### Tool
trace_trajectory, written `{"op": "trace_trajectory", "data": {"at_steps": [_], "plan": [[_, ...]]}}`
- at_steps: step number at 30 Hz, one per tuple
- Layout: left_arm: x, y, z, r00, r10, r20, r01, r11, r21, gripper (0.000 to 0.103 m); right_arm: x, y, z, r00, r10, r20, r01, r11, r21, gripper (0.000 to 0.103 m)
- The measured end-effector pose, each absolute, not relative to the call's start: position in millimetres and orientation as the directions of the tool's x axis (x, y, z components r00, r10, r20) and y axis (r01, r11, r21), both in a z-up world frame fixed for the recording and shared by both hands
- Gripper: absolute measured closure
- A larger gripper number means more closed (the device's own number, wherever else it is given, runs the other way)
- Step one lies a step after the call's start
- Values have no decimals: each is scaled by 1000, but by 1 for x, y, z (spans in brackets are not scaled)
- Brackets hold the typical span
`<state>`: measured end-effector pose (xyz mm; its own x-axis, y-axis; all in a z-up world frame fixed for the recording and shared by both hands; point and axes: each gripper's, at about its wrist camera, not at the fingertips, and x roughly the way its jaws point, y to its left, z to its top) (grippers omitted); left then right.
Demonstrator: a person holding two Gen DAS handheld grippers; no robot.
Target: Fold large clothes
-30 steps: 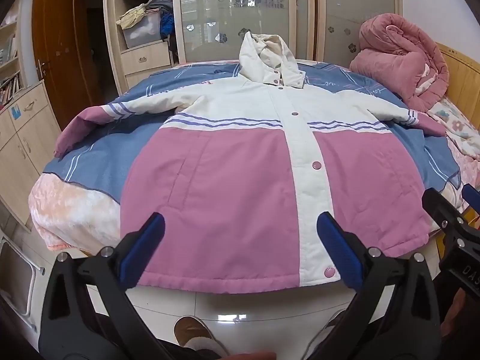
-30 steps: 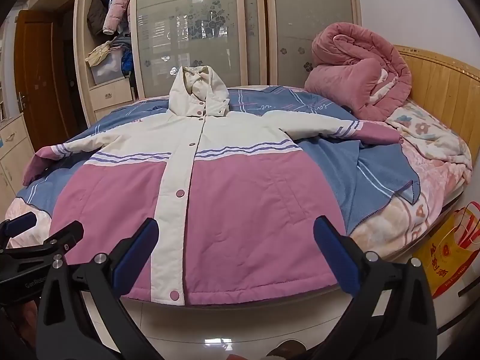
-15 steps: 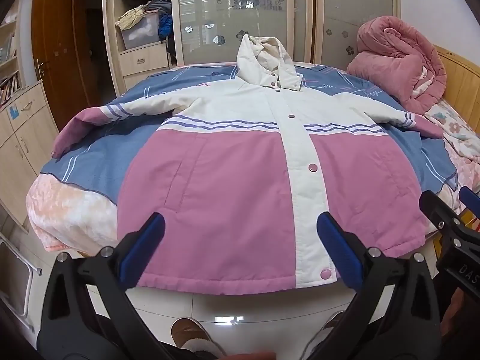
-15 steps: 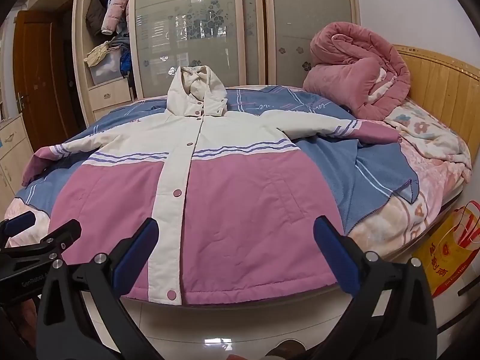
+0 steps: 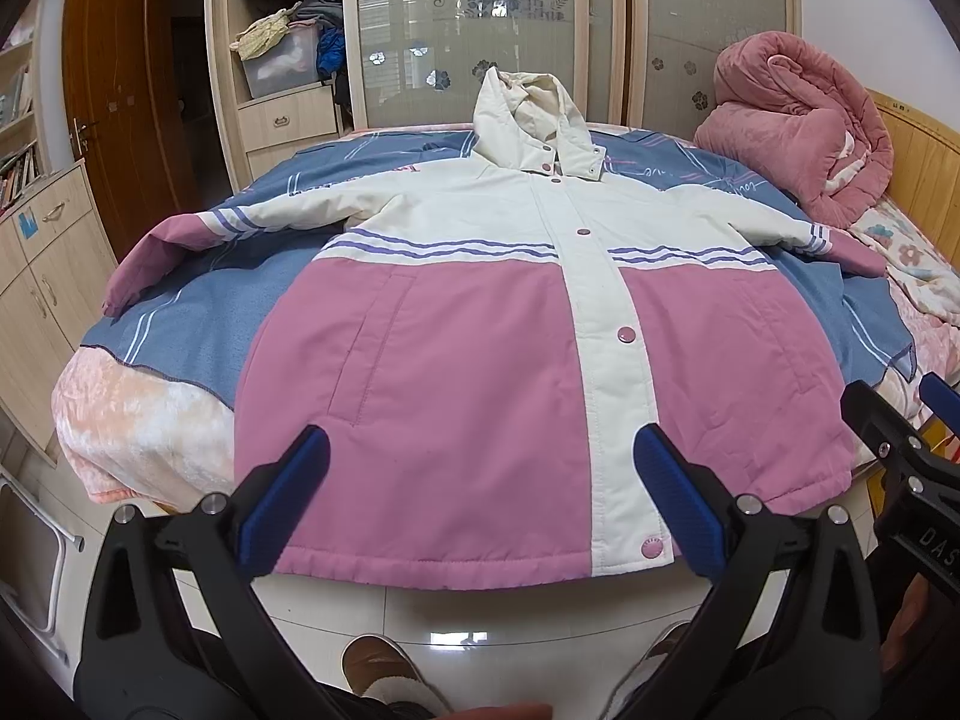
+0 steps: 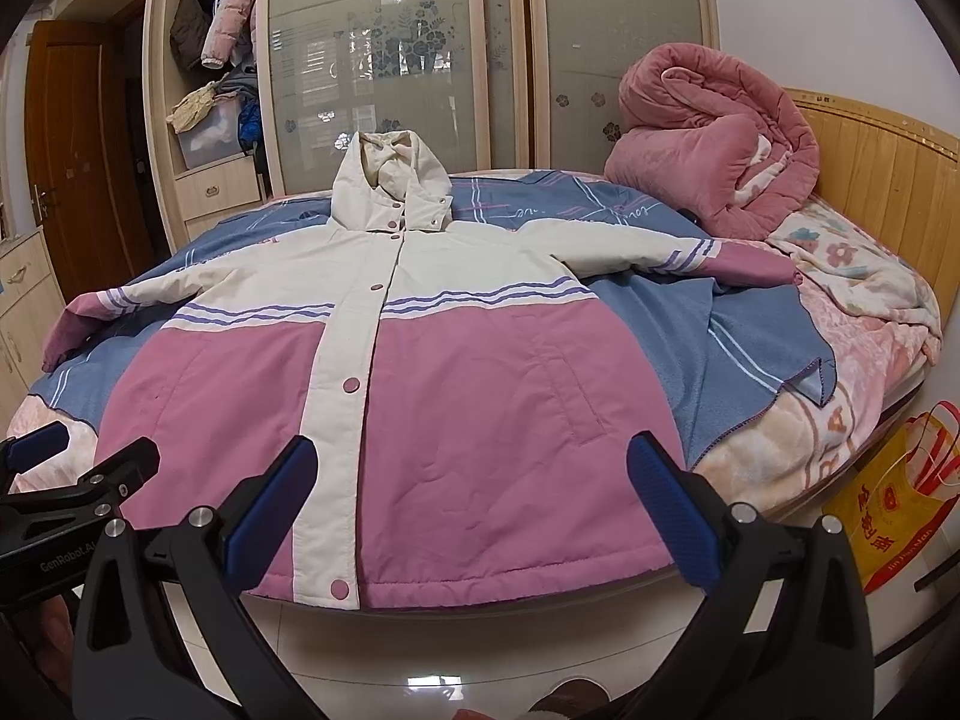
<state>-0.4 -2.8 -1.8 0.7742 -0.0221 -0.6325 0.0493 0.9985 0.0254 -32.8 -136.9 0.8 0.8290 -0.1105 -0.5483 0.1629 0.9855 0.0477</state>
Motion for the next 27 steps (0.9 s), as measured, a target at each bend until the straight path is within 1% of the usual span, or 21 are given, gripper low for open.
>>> {"op": "trace_trajectory", "data": {"at_steps": [27], "plan": [[-1,-5,-2,774,-22,-632,51,998,27,2,-34,-139,1,829,-114,-547,164,985,44,1]]}}
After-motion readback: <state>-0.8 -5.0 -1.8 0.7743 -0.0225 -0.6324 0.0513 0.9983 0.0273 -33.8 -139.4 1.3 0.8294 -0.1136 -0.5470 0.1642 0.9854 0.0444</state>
